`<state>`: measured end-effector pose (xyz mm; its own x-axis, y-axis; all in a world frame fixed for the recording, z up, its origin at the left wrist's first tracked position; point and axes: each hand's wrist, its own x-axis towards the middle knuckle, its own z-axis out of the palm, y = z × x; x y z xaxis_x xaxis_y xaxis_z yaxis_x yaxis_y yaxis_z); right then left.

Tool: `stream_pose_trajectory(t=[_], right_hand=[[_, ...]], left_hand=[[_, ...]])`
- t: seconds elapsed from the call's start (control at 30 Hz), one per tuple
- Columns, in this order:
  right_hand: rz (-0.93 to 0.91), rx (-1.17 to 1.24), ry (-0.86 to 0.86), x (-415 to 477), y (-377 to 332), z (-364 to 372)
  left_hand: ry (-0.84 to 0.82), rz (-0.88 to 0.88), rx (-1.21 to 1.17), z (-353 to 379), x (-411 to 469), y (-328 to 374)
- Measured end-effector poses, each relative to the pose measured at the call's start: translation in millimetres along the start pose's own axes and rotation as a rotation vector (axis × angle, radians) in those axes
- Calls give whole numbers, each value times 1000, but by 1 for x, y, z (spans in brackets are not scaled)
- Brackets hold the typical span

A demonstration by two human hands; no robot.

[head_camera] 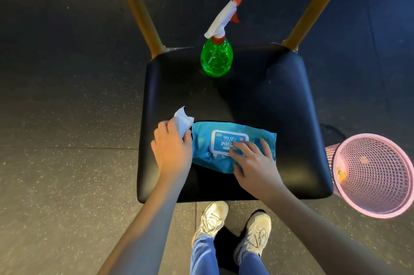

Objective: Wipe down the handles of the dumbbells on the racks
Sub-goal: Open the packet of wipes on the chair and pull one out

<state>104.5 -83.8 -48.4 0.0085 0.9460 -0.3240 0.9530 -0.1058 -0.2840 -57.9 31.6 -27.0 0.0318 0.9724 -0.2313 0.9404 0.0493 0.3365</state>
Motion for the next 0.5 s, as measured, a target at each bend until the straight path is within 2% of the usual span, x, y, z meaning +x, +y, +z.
stream_pose_trajectory(t=[0.2, 0.3, 0.5], right_hand=[[51, 62, -146, 0, -5, -14], [87, 125, -193, -3, -3, -25], [248, 401, 42, -46, -8, -79]], left_hand=[[-27, -78, -38, 3, 19, -12], [-51, -92, -153, -11, 12, -10], [-194, 12, -307, -61, -27, 22]])
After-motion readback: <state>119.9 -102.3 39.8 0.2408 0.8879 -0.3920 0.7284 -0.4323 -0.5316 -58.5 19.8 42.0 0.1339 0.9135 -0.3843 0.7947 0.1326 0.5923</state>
